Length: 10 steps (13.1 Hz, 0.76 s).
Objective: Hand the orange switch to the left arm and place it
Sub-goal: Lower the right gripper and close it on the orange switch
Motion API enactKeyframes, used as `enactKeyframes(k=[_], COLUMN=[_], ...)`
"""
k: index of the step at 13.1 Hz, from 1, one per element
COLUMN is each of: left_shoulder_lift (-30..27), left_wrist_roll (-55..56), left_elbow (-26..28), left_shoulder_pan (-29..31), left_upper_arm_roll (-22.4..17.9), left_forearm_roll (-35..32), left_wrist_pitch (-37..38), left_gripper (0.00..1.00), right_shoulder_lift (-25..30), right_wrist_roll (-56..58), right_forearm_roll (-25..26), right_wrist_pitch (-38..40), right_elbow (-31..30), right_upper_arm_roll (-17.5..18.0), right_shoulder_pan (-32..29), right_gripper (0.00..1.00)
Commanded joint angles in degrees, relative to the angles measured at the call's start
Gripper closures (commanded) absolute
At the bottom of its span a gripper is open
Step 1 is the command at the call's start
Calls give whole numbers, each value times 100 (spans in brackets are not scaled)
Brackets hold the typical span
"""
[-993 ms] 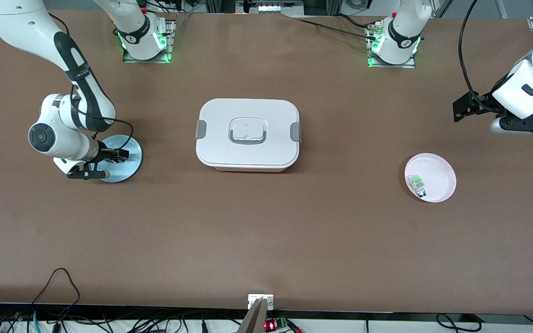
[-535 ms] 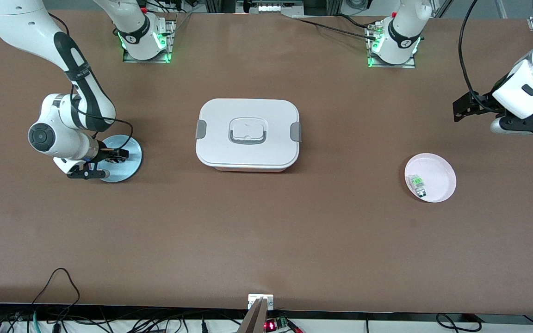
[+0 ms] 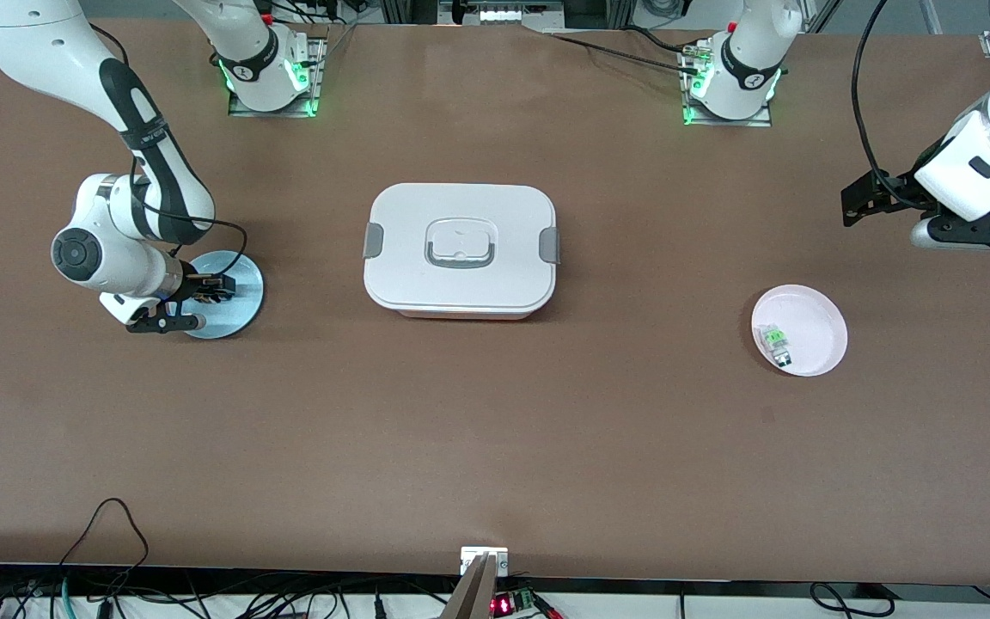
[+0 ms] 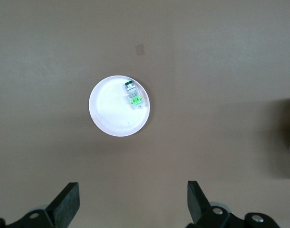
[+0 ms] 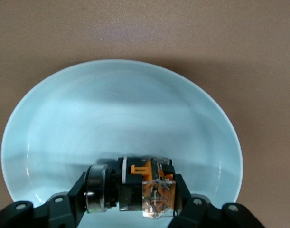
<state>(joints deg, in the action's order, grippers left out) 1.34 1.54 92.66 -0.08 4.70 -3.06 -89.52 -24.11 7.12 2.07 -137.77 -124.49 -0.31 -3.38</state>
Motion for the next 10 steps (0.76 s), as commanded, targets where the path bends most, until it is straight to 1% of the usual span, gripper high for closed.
enactKeyframes(k=[1,2,4,5,8,9,10], left_shoulder_lift=[68,60,68,68,68,60,60], left_wrist_roll=[-75,-75,-75,-75,-75,-66,-66], left_elbow=[-178,-178,-178,-178,-178,-178,-178], left_shoulder_pan=[17,17,17,17,17,17,17], left_upper_arm_roll=[5,5,5,5,5,5,13], left_forearm_roll=[130,130,130,130,130,130,130], left_wrist_pitch=[136,136,136,136,136,136,136], left_gripper=[0,0,0,0,0,0,0], right_shoulder_lift=[257,293,538,635,828,890,925], right_wrist_roll=[368,378,360,343,334,281,290], right_forearm_roll=[-31,-49,-66,-84,-102,-102,-93], right_wrist_pitch=[-13,-13,126,389,1495,1795,2059], right_elbow=[-119,-110,-93,38,749,986,1206], right_upper_arm_roll=[57,135,171,293,417,504,505], right_shoulder_pan=[-22,-31,-22,-31,-31,-31,-31], right_gripper=[66,67,67,67,68,69,69])
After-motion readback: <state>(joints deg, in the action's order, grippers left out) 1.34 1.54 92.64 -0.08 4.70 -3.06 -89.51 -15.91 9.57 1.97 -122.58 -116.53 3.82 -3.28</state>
